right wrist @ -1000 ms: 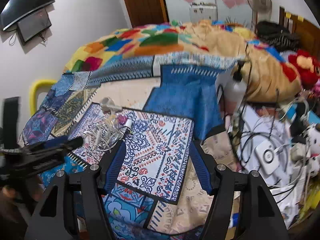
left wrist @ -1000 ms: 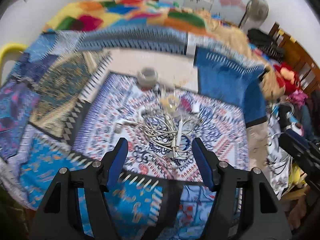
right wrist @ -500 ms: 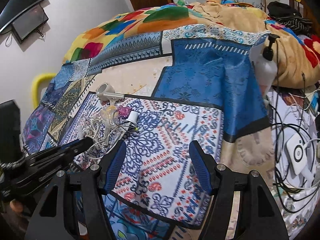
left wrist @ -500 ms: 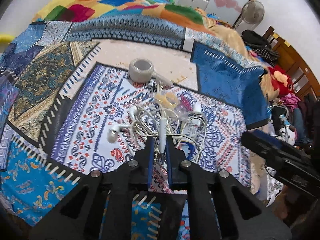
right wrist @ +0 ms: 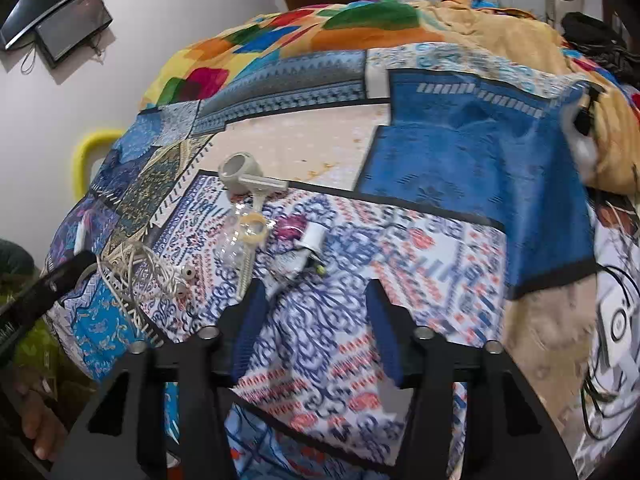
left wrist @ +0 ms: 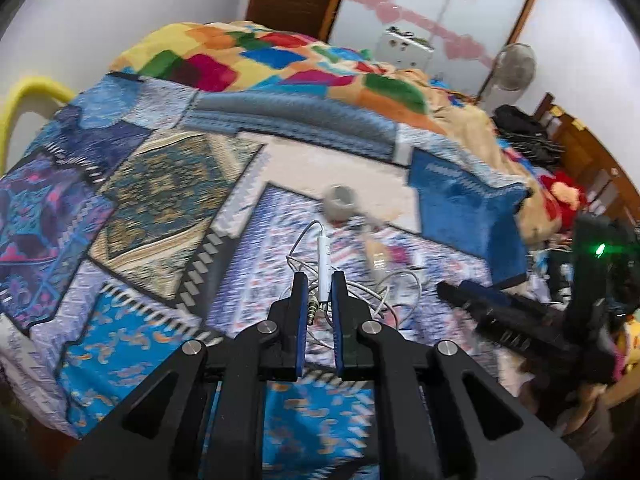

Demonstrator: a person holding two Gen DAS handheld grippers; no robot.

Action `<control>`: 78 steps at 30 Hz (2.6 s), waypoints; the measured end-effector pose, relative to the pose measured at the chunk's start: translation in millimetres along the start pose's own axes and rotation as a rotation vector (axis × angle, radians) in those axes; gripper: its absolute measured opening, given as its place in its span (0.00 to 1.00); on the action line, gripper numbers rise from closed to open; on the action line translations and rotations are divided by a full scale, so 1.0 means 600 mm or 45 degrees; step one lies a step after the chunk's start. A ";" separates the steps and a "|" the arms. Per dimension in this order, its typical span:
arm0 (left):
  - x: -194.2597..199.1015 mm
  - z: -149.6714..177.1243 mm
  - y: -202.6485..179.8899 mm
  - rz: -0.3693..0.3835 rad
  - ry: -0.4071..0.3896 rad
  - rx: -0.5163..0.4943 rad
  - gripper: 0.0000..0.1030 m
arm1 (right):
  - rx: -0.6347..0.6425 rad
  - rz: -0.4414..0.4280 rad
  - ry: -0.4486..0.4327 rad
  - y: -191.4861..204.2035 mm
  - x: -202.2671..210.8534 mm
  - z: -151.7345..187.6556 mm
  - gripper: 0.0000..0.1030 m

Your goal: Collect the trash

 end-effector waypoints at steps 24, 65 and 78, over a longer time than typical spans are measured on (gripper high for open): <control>-0.094 0.060 0.072 -0.035 0.181 0.101 0.10 | 0.366 0.180 0.063 0.046 -0.079 -0.048 0.28; 0.082 0.056 0.055 -0.082 0.062 0.106 0.09 | 0.016 0.050 0.162 -0.034 -0.006 0.010 0.15; 0.067 0.071 0.042 -0.051 0.082 0.098 0.09 | -0.023 -0.008 0.144 -0.019 0.042 0.078 0.30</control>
Point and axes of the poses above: each gripper's, at about its wrist camera, not at the fingertips, and x roughly against the way its jaws point, y to its left, z to its underside, the point moved 7 cm from there along -x, roughly the way its jaws point, and after that the axes turned 6 degrees about y, right-handed, at the moved point
